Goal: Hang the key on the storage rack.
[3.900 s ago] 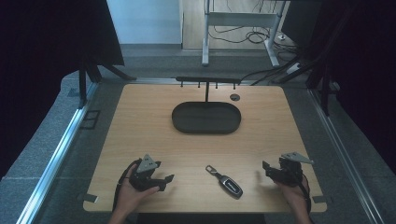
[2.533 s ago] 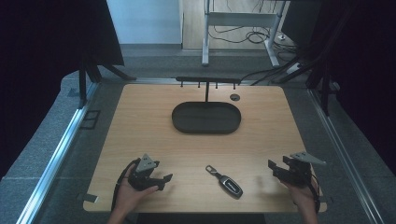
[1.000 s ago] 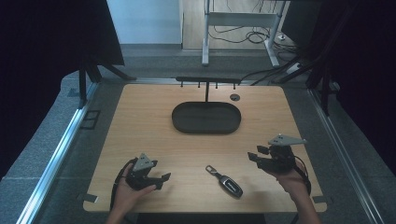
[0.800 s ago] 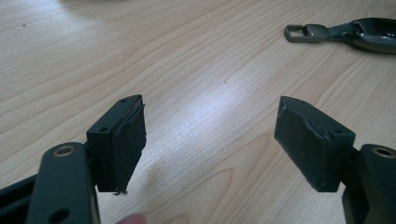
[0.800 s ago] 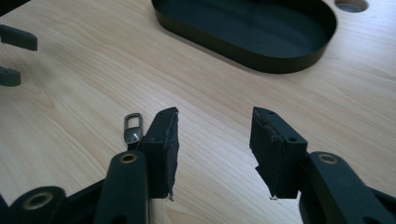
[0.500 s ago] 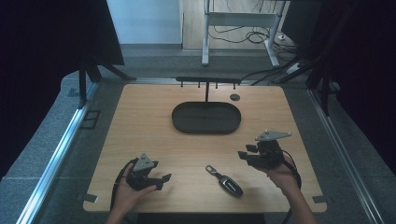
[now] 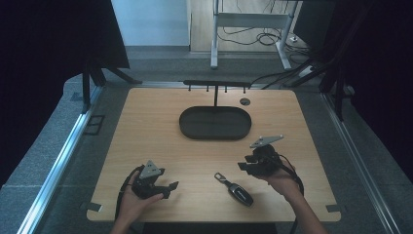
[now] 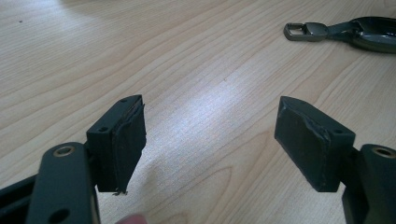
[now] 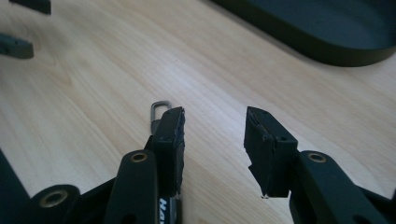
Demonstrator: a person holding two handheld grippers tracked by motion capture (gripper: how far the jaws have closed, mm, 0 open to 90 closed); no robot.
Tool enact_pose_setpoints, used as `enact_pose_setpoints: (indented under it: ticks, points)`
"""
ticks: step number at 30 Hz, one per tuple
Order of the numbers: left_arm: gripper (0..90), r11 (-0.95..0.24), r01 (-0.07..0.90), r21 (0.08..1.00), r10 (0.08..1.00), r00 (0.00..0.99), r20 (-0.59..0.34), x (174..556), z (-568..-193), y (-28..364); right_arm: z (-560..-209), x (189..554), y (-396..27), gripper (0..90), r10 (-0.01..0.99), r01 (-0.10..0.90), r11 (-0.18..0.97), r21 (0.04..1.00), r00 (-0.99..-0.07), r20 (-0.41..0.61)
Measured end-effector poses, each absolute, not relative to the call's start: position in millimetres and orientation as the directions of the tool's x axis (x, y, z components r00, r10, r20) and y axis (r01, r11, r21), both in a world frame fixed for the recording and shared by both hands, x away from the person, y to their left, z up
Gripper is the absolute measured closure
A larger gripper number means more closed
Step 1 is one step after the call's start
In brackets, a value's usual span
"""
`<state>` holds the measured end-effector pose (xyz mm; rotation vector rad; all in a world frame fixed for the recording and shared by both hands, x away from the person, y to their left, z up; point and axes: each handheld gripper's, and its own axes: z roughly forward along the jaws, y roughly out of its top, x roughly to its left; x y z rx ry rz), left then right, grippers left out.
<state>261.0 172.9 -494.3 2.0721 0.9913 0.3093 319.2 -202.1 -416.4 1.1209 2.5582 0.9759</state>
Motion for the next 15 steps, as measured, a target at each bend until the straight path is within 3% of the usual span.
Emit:
enact_pose_setpoints:
  ticks: [15]
  points:
    - [25.4, -0.369, 0.543, 0.754, 0.739, 0.663, -0.115, 261.7, -494.0, 175.4, -428.8, 326.2, -176.3, 63.2, 0.683, 0.609, 0.566, 0.555, -0.724, 0.097]
